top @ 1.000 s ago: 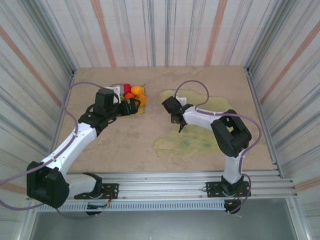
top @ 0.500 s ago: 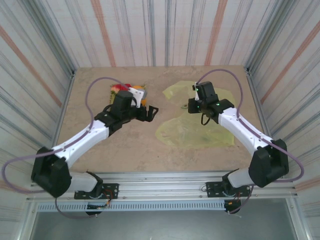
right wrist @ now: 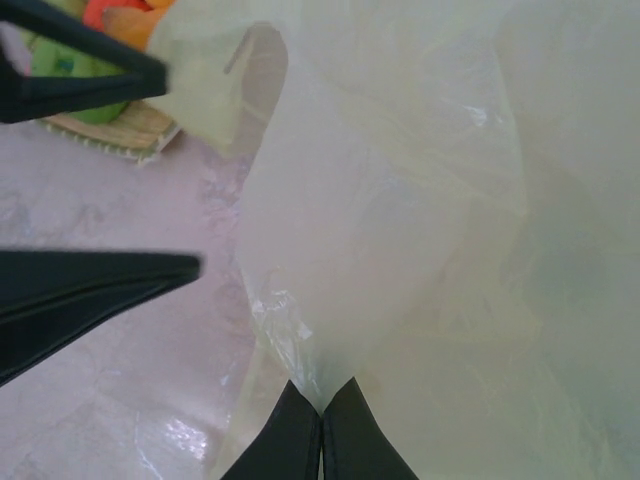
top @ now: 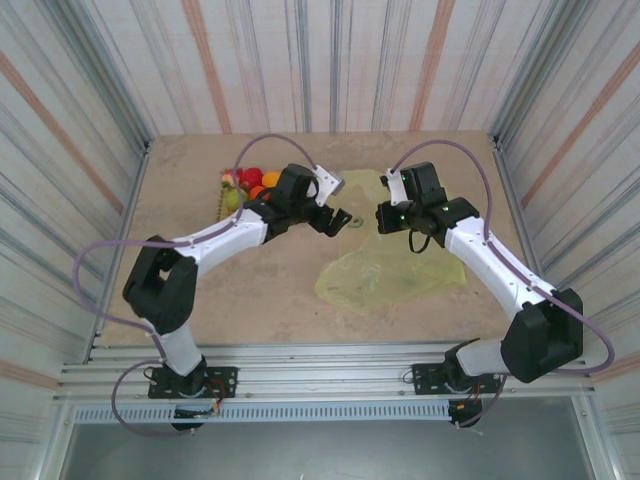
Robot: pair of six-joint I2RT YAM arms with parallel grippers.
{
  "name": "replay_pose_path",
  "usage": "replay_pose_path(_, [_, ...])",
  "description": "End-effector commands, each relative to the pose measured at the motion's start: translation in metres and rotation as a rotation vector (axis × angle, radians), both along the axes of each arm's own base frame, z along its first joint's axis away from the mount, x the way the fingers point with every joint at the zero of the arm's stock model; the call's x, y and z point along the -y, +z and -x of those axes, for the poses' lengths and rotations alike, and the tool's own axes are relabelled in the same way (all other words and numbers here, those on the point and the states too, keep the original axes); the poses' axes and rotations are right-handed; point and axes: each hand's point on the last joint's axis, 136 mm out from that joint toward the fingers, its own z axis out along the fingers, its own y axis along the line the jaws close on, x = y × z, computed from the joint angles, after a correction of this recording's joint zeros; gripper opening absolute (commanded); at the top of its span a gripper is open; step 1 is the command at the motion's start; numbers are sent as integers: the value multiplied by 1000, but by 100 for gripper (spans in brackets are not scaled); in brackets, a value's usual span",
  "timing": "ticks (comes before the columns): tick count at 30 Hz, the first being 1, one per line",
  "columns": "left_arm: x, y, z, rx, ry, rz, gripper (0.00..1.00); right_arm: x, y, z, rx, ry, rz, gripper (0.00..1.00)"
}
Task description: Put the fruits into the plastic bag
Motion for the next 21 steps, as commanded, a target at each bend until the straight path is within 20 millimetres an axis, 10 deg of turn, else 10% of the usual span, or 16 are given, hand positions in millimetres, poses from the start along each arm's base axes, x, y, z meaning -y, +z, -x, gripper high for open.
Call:
replay_pose_path(1, [6,1,-19,59,0,-27,90,-4,27,7,46,75,-8,0])
replay_pose_path(12, [-13,34,14,-50,33,86,2,-2,40,-1,98,169,151,0])
replay_pose_path(19, [-53,71,55,-3,64,144,0,-14,51,-1,136,271,169,0])
replay_pose_path(21, [-65,75,60,39,76,114,17,-16,56,0,148,287,161,0])
